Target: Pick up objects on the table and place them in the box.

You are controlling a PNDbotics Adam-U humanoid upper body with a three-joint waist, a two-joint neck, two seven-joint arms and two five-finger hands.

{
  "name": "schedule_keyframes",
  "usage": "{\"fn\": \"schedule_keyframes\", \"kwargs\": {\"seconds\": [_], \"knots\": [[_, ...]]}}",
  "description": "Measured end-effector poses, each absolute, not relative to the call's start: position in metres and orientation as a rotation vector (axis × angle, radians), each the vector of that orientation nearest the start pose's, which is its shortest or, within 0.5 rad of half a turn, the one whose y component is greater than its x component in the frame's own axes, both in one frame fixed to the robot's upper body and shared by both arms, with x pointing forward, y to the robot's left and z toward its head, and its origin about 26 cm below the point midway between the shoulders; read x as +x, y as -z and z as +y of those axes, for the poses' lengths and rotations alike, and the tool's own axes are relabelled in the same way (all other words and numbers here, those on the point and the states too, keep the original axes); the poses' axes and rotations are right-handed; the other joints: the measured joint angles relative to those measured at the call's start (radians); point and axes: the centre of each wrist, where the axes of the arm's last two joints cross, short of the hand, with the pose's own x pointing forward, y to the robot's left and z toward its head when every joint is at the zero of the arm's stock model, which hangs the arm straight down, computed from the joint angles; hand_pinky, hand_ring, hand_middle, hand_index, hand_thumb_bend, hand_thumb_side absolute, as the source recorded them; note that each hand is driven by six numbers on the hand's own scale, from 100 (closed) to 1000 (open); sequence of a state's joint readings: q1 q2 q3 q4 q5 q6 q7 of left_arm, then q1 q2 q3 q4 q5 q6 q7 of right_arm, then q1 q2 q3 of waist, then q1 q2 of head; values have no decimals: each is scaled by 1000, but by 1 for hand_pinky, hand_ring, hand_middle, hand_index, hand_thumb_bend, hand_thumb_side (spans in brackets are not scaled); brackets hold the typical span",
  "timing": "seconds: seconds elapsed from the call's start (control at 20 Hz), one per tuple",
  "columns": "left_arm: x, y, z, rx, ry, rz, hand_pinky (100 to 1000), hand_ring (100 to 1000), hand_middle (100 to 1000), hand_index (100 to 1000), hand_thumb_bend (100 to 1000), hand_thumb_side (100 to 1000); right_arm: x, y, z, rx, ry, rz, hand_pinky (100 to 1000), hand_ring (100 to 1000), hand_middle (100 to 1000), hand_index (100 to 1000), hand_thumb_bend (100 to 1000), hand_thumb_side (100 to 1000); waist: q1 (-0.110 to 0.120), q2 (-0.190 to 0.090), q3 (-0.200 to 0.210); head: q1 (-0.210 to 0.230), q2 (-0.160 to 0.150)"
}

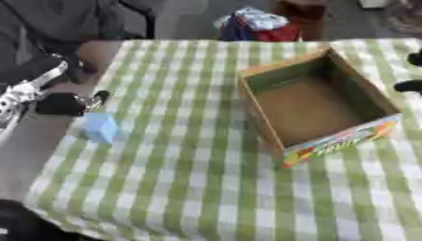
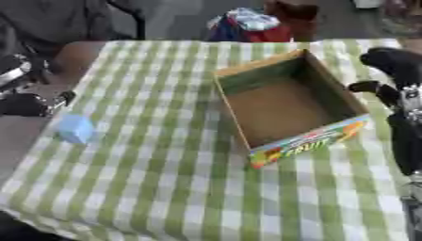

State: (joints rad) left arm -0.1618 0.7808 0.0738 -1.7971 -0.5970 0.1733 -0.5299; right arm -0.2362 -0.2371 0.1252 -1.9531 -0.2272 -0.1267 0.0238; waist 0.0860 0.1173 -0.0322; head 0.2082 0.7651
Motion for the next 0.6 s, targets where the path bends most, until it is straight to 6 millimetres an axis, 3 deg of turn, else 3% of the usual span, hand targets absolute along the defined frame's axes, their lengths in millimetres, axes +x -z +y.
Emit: {"fn": "schedule_keyframes", "kwargs": {"seconds": [0.6], "knots": [[328,-180,416,743,1319,-1011,774,759,791,857,351,441,296,-154,-223,285,-271,-2234,609,822,723,721,100,550,3,-4,-8,1,0]]}}
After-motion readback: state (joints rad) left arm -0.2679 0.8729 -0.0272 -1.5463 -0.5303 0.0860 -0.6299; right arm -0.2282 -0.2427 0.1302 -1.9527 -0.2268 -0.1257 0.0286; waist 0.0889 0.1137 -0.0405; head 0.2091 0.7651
